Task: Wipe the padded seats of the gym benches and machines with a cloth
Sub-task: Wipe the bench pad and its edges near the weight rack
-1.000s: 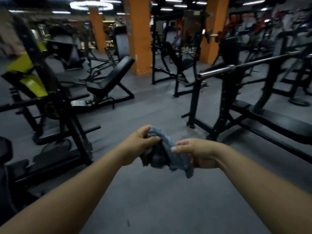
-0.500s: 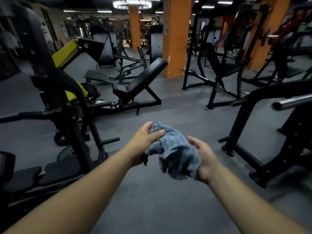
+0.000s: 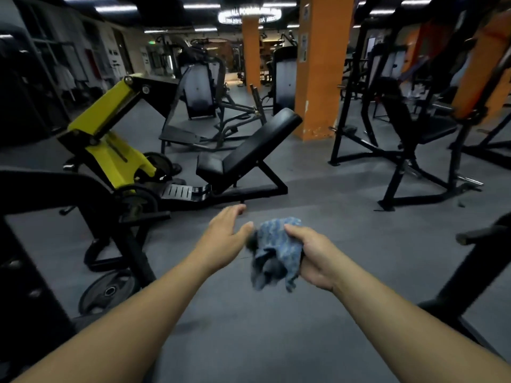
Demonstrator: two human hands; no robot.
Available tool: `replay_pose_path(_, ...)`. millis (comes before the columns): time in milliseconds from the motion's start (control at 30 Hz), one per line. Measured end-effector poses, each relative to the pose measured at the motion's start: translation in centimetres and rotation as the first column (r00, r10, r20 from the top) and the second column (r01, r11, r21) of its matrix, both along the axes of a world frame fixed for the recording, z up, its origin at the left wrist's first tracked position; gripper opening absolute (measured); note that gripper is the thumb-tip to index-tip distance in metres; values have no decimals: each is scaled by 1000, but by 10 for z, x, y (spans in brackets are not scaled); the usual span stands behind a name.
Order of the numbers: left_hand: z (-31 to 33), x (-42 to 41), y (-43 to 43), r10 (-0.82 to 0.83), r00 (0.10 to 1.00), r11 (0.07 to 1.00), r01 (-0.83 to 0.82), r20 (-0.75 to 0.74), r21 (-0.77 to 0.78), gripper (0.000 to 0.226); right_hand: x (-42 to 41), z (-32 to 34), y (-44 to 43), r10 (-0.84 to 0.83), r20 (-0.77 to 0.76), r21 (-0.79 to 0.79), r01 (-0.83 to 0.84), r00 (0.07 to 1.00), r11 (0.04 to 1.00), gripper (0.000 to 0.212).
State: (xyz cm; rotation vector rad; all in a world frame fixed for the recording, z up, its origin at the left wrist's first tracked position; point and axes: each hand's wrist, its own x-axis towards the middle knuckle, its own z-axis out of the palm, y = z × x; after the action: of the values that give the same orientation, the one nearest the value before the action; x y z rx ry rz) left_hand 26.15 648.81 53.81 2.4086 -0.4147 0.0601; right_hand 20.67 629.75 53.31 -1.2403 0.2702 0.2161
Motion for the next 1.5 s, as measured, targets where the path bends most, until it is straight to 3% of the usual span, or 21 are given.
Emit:
replay_pose_path(100,3,76,-9,57,988,984,-80,141,162,59,100,12,-11,-50,127,-266,83,991,961,22)
replay_pose_path(233,-1,195,-7,112,976,973,-146,184,180,62,228,15,-14,86,261,-592,90,962,801,23)
replay_pose_path(433,-9,392,-6,83,968,974,-129,237,187,65,414,4,-12,115,440,-683,249,890,687,38)
replay_pose_path(600,9,542,-23,25,982,988,-53,185,145,67,565,6,-23,152,417,-802,284,896,525,20)
replay_pose_path(633,13,571,-28,5,984,989,-31,177,142,67,598,13,-25,296,278,-897,137,914,419,20)
replay_pose_path(667,17,602,-34,-17,983,989,-10,184,147,67,629,22,-27,436,-1,-969,-109,900,223,23)
replay_pose_path(700,19,632,-40,-38,980,987,6,197,159,66,661,27,-36,497,-270,-951,-310,825,-3,24)
replay_pose_path(733,20,662,-46,-55,977,985,19,205,173,67,693,30,-49,506,-427,-900,-408,749,-156,20)
replay_pose_path(800,16,725,-61,-79,975,980,37,208,198,67,756,26,-79,433,-529,-845,-401,730,-354,13)
replay_pose_path(867,8,786,-78,-76,979,975,32,191,221,67,813,23,-102,336,-441,-833,-240,832,-499,10)
replay_pose_path(933,2,845,-96,-71,981,969,25,179,247,67,877,21,-114,362,-146,-875,50,921,-482,16)
replay_pose_path(1000,4,905,-113,-69,978,960,10,199,281,68,941,21,-126,467,152,-836,365,871,-409,11)
replay_pose_path(1100,13,990,-132,-45,967,956,-31,250,291,68,1024,21,-148,557,338,-749,575,758,-328,32)
replay_pose_path(1200,18,1066,-144,-42,964,956,-37,261,291,68,1104,18,-159,591,398,-749,620,702,-232,27)
replay_pose_path(1300,8,1149,-151,-51,967,950,-30,248,310,68,1183,5,-169,557,372,-818,546,742,-181,15)
replay_pose_path(1500,-19,1332,-183,-141,968,947,70,209,314,69,1343,-14,-212,433,94,-926,238,897,-292,8)
